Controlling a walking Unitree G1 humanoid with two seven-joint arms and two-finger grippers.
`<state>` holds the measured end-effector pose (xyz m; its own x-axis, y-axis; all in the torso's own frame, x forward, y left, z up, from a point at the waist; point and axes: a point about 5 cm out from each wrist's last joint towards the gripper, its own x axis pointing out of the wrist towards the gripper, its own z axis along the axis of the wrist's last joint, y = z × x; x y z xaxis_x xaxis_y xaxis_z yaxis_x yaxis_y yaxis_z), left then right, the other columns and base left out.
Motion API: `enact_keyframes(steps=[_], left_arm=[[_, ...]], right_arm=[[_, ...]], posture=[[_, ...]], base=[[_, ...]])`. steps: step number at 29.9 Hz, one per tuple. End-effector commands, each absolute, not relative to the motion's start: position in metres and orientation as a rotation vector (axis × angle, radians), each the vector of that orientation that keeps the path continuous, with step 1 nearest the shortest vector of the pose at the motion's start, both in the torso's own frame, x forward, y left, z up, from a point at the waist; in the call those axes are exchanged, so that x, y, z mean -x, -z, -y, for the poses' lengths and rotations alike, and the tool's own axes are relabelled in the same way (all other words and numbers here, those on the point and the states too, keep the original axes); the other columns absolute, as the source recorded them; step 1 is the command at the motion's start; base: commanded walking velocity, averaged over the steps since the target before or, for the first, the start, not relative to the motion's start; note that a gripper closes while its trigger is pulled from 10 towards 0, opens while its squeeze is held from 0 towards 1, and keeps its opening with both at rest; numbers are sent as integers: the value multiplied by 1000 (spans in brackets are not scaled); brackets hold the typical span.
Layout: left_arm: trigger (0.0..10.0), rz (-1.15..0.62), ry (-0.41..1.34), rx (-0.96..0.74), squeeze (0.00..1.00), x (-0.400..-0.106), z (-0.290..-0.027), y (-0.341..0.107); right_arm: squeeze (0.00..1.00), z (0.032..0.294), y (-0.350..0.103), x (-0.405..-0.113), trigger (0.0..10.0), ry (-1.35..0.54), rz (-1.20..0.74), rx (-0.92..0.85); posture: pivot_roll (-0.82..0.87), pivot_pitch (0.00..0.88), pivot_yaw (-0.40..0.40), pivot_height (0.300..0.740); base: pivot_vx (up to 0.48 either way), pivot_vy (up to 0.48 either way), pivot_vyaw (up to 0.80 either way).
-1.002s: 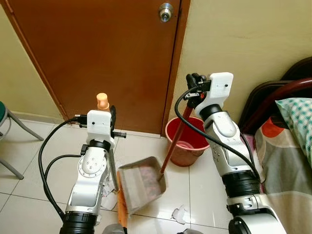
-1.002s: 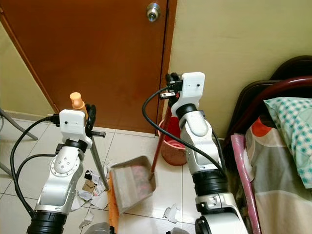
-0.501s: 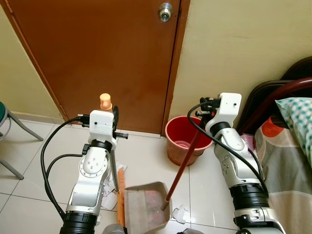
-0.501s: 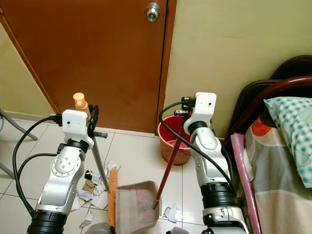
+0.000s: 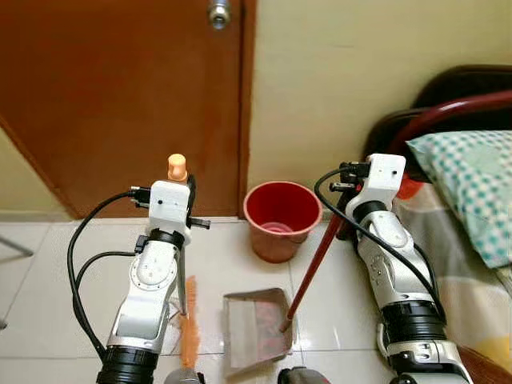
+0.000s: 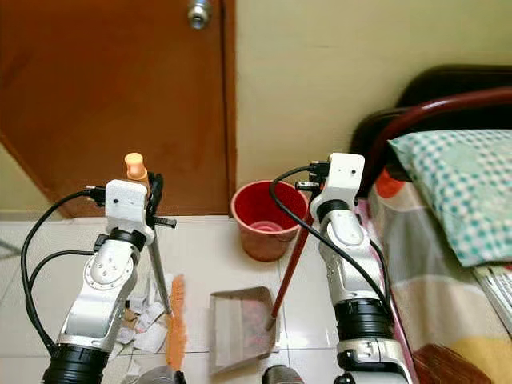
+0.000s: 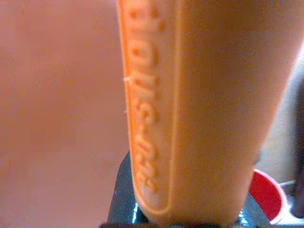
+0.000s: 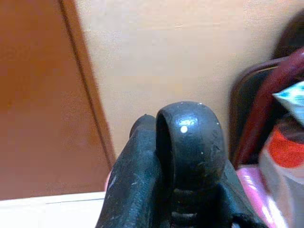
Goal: Sweep floor
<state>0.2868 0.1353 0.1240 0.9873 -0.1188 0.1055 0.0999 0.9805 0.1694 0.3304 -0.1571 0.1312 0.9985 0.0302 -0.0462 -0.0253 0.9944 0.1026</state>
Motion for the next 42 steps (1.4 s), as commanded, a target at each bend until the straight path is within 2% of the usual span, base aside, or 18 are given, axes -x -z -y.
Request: enact_keyframes(steps=[1, 17, 22, 28, 35, 42], left_arm=[[10000, 104, 129, -152, 0, -287, -132, -122], [10000, 96, 141, -158, 0, -288, -131, -120], [10000, 86, 116, -172, 0, -295, -142, -120], [10000, 71, 116, -169, 0, -287, -144, -118], [10000, 45, 125, -147, 0, -281, -137, -112], [10000, 48, 145, -136, 0, -277, -131, -118]], right_arm=[[0, 159, -136, -332, 10000, -23, -30, -107], [0, 160, -137, -333, 10000, -24, -16, -79], [0, 165, -135, -336, 10000, -13, -27, -35], [0, 179, -139, -336, 10000, 15, -4, 26], [0, 203, -139, -339, 10000, 70, 23, 127], [0, 200, -133, -343, 10000, 61, 8, 186]], posture=[[15, 5, -34, 740], [14, 0, -39, 740], [6, 21, -45, 740], [2, 65, -38, 740], [14, 119, -26, 740], [30, 172, -16, 740]], base=[[0, -262, -788], [0, 0, -788], [0, 0, -788], [0, 0, -781], [0, 0, 0], [0, 0, 0]])
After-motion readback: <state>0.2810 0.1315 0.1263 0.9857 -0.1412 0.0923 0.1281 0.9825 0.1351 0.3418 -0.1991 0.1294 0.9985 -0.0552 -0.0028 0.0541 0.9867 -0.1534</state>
